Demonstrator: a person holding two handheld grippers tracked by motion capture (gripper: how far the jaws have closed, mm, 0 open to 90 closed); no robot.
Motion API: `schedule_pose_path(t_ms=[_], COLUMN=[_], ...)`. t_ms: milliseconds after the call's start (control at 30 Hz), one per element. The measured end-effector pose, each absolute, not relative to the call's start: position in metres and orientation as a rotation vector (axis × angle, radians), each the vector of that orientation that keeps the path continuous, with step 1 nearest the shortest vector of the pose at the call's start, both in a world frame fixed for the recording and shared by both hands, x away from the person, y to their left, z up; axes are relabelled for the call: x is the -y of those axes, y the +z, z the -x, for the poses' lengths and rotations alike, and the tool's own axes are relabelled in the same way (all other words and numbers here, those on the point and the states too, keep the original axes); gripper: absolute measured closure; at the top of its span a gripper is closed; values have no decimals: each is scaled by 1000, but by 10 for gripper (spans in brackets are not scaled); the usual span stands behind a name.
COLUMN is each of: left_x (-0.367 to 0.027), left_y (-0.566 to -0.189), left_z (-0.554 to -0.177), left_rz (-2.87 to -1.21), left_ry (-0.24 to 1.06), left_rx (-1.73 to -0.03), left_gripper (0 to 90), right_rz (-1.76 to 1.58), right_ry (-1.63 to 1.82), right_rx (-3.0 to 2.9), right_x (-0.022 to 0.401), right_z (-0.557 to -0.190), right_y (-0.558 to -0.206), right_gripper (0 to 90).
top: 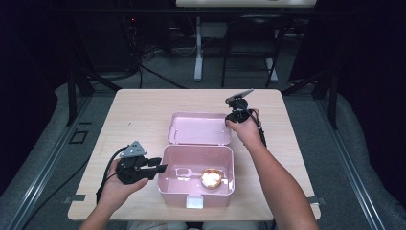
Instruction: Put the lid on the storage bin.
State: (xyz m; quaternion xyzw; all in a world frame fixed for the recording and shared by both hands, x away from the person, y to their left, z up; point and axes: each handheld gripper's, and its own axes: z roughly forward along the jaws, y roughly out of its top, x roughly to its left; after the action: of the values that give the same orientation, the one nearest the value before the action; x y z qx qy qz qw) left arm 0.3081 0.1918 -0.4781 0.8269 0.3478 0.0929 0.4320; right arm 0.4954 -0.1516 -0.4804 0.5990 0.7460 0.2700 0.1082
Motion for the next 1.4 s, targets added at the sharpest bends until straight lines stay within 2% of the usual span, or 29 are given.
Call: schedule_pose_path(t_ms=[1400], left_x=[-190], left_y=[-478], left_z=[-307], left_rz=[-2059], left_ry=[239], left_rx=[-880], left_gripper=[638], right_rz=[-1636], right_ry=[1003], right_rx=[-2079], right_x=[164], right_z=[-461], right_y=[-432], right_gripper=[817])
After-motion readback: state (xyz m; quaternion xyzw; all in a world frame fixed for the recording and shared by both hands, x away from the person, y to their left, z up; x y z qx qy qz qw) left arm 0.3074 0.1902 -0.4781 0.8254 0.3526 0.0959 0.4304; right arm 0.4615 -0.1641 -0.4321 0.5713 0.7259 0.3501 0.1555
